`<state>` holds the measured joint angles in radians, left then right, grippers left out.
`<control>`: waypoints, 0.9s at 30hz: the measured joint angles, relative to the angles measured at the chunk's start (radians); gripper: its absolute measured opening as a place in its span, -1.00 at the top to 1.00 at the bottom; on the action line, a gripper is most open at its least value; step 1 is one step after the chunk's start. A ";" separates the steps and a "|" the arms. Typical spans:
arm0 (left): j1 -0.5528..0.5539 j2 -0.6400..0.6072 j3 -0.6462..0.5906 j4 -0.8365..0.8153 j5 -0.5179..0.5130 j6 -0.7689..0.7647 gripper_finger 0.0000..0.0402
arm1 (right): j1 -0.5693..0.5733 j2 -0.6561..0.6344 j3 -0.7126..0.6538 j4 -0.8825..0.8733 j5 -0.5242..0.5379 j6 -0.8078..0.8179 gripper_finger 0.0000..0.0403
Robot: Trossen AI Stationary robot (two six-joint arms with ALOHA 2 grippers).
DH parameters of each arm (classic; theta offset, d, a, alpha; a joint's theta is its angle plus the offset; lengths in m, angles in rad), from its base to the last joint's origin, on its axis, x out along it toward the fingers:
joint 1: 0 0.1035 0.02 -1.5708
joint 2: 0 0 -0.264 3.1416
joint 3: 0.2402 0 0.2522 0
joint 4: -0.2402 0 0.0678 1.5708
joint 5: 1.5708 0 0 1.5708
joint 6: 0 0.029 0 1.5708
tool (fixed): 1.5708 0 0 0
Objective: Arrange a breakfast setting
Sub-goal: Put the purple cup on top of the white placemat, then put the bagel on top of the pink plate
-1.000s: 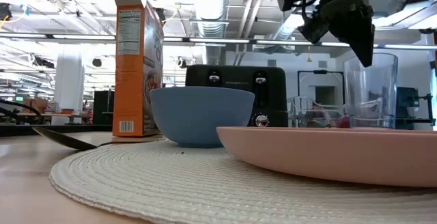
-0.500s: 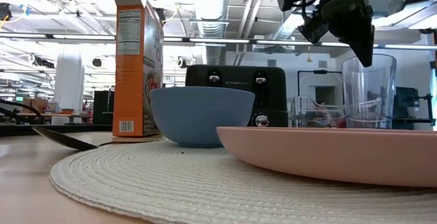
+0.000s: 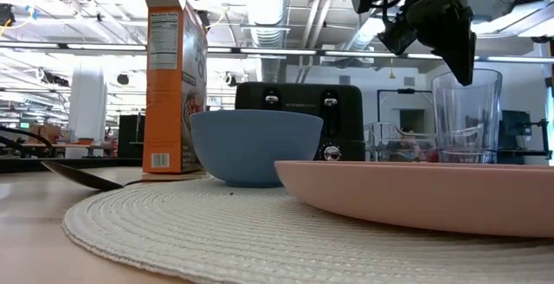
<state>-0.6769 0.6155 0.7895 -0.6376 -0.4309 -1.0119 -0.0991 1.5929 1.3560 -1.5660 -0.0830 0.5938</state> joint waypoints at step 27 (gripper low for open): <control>0.073 0.000 0.000 0.000 0.002 -0.003 0.50 | 0.113 0.000 0.267 0.004 -0.144 0.138 -0.11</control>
<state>-0.6036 0.6155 0.7895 -0.6376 -0.4290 -1.0152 0.0139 1.5929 1.6225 -1.5621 -0.2271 0.7318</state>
